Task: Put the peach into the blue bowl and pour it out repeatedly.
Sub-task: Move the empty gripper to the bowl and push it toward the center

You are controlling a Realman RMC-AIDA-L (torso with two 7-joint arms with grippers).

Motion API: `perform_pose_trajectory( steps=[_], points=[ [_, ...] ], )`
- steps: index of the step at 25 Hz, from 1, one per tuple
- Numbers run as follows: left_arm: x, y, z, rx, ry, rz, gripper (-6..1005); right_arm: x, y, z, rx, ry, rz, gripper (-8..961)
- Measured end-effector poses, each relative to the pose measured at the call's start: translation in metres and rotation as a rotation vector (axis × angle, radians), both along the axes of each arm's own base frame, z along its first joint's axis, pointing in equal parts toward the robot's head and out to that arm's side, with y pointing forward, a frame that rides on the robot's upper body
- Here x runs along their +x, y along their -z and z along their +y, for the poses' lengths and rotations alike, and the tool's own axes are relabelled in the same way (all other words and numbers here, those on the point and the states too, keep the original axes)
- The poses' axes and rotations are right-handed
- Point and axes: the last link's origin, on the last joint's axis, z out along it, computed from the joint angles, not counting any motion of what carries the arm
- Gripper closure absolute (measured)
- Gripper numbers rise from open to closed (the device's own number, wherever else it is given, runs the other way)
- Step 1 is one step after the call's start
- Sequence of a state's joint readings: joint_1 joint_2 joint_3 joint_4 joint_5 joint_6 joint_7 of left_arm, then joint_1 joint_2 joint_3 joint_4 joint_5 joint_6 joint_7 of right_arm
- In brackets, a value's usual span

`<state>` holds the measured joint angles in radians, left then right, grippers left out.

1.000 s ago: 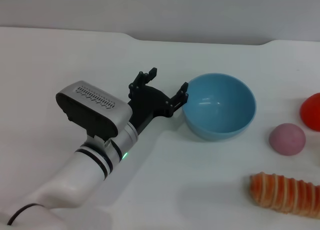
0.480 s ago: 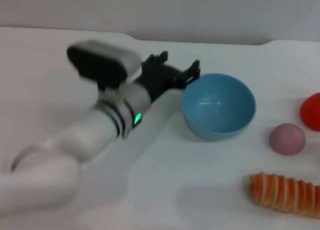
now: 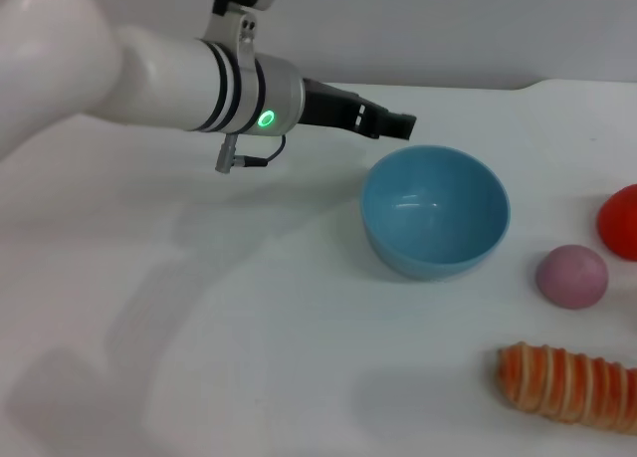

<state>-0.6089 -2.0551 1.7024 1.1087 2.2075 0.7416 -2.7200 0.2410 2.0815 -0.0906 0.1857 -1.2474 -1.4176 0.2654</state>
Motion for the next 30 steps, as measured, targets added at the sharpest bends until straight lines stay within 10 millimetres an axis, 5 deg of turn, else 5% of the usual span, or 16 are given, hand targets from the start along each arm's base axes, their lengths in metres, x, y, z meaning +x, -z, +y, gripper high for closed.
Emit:
perform_pose_trajectory(
  steps=[10,30],
  points=[
    [-0.001,0.033,0.005,-0.103,0.002,0.127,174,0.001,0.000,-0.001,-0.001,0.003,0.000,255],
    [-0.028,0.059,-0.001,-0.114,-0.049,0.174,174,0.000,0.001,0.001,-0.006,0.004,0.001,256]
  ],
)
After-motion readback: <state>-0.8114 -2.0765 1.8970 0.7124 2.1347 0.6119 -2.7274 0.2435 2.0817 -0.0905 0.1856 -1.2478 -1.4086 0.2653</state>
